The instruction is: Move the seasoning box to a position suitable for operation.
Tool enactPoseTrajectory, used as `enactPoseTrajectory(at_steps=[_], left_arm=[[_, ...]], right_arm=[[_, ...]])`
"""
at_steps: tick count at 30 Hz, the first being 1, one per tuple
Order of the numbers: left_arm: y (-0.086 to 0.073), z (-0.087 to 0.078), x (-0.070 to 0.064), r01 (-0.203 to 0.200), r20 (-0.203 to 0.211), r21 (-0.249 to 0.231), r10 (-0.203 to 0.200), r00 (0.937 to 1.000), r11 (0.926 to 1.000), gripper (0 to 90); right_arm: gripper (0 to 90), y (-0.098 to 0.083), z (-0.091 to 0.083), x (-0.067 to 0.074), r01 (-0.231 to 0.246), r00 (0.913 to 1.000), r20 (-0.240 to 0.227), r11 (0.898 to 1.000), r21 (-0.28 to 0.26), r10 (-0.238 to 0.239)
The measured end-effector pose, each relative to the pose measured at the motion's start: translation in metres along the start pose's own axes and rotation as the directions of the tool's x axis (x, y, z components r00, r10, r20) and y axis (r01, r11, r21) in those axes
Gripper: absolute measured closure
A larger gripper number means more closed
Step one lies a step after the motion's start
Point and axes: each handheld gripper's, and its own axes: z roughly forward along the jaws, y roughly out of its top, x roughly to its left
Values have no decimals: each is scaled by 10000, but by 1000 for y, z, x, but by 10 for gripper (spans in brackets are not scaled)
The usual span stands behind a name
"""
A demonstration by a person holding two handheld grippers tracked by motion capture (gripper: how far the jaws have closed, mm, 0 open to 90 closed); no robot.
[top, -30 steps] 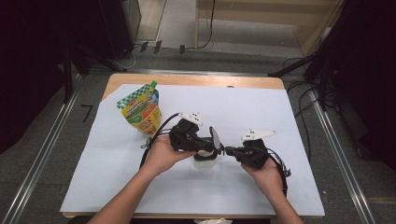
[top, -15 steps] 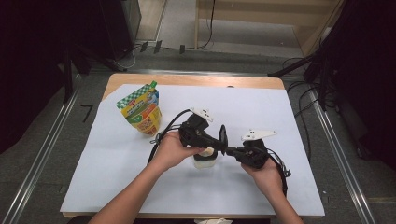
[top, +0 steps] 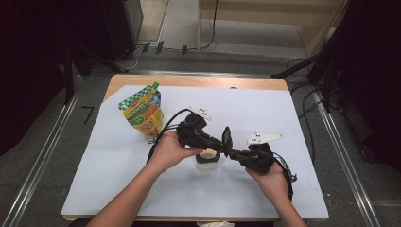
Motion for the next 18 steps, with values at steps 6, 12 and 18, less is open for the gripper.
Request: enactPoseTrajectory(at_steps=[6,12,18], left_arm=[[-7,-15,3,219,-223,-135,-222,9995,9997,568],[-16,-28,6,366,-425,-238,-376,9984,9990,458],[-26,-41,8,417,-578,-576,-450,9973,9975,412]], right_arm=[[772,-3,-5,11,379,9989,-263,9992,91,-376],[680,-2,-9,27,677,9963,-531,9976,135,-669],[667,-9,-13,39,625,9941,-913,9975,325,-593]])
